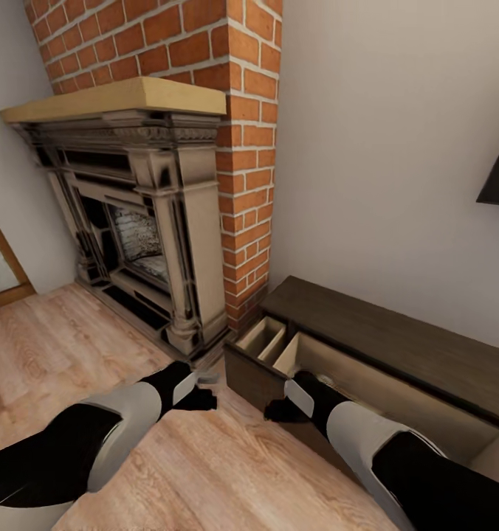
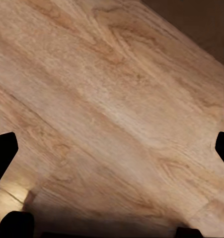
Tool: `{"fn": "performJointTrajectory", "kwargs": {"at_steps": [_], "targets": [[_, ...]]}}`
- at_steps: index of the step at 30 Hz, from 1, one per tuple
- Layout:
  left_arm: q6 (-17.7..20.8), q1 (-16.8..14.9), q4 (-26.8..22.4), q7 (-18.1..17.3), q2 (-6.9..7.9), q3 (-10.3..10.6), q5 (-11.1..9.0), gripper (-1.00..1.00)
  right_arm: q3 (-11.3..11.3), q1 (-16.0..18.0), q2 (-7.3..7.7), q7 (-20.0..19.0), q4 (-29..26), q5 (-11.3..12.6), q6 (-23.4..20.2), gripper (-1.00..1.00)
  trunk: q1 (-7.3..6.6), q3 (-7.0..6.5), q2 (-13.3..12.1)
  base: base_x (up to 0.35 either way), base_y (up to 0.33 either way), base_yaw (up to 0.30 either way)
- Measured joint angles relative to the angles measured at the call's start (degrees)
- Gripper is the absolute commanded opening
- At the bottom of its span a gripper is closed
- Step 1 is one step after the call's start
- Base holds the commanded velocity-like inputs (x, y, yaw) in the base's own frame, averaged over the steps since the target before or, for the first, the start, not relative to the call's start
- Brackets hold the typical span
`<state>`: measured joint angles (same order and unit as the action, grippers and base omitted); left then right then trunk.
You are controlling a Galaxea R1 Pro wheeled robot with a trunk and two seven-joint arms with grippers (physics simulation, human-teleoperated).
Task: Place each of the two pumpkins and all three candles from the living room inside a cabinet in the living room (use any cabinet), then make sure every cabinet is closed, and position the cauldron so it is next to a table in the living room.
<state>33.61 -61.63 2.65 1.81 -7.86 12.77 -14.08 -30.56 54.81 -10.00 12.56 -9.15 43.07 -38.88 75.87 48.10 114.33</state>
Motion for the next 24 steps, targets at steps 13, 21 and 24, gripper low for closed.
{"fn": "performJointTrajectory", "kwargs": {"at_steps": [13, 21, 24], "targets": [[-6.7, 8.3, 0.1, 0.2, 6.92, -0.2, -8.4, 1.00, -2.0, -7.8, 0.00, -0.1, 0.1, -6.8, 5.3, 1.00, -2.85, -2.96, -5.2, 0.000, 0.000, 0.245], [-8.6, 13.5, 0.1, 0.3, 7.77, -0.3, -11.3, 1.00, -6.5, -9.2, 0.00, 0.0, 0.1, -6.9, 7.0, 1.00, -4.61, -4.79, -8.4, 0.000, 0.000, 0.245], [-11.3, 15.3, 0.1, 0.2, 7.87, -0.3, -13.2, 1.00, -7.0, -9.5, 0.00, 0.0, 0.1, -6.9, 7.1, 1.00, -5.27, -5.47, -9.6, 0.000, 0.000, 0.245]]}}
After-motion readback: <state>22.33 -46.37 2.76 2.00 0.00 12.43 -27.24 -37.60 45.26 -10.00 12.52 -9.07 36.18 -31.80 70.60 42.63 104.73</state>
